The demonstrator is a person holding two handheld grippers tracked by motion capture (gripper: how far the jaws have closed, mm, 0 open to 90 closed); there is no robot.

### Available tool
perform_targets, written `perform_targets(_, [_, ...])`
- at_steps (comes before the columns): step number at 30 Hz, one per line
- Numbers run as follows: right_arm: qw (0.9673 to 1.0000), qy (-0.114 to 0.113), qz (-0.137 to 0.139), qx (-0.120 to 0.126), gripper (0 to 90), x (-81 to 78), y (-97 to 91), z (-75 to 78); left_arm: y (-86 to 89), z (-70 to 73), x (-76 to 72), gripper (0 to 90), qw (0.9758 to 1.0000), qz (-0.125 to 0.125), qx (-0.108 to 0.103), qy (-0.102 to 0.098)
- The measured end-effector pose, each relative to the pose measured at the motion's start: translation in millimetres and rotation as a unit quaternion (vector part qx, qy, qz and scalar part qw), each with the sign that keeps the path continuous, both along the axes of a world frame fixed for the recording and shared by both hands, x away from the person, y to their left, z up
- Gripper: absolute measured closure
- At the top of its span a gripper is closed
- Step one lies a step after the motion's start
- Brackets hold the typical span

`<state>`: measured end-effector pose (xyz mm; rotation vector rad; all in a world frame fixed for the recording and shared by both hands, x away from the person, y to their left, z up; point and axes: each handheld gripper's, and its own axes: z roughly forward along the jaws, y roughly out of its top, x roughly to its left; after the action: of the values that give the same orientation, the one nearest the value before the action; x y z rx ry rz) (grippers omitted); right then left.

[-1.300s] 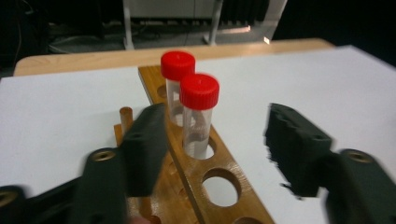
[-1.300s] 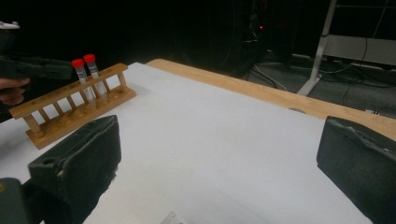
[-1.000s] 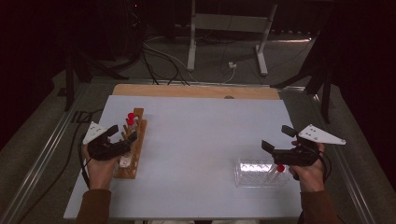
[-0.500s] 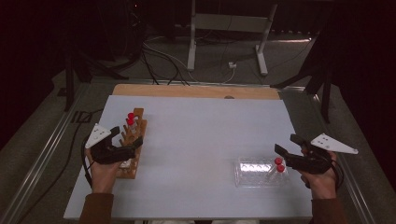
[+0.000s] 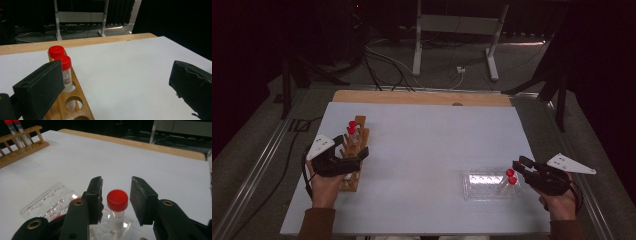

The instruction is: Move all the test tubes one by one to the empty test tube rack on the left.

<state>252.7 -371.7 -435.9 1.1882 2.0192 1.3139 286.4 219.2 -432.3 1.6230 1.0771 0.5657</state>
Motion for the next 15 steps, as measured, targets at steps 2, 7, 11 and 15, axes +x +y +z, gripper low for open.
perform_targets(2, [1.0000,0.004,0.001,-0.005,64.2,-0.3,0.1,-4.3,-0.5,0.3,-0.2,0.6,1.0000,-0.001,0.000,0.000])
perform_targets(7, [0.9999,0.013,0.001,-0.006,66.9,-1.3,-0.6,-15.3,-1.6,0.9,-0.6,0.6,1.0000,0.000,0.004,0.001])
perform_targets(11, [0.9998,0.017,-0.002,-0.005,69.6,-1.2,-1.1,-21.7,-1.5,1.3,-1.0,0.6,1.0000,-0.001,0.005,0.002])
perform_targets(15, [0.9999,0.013,-0.001,-0.004,70.5,-1.6,-1.3,-22.0,-0.8,2.1,-1.7,0.6,1.0000,0.001,0.003,0.001])
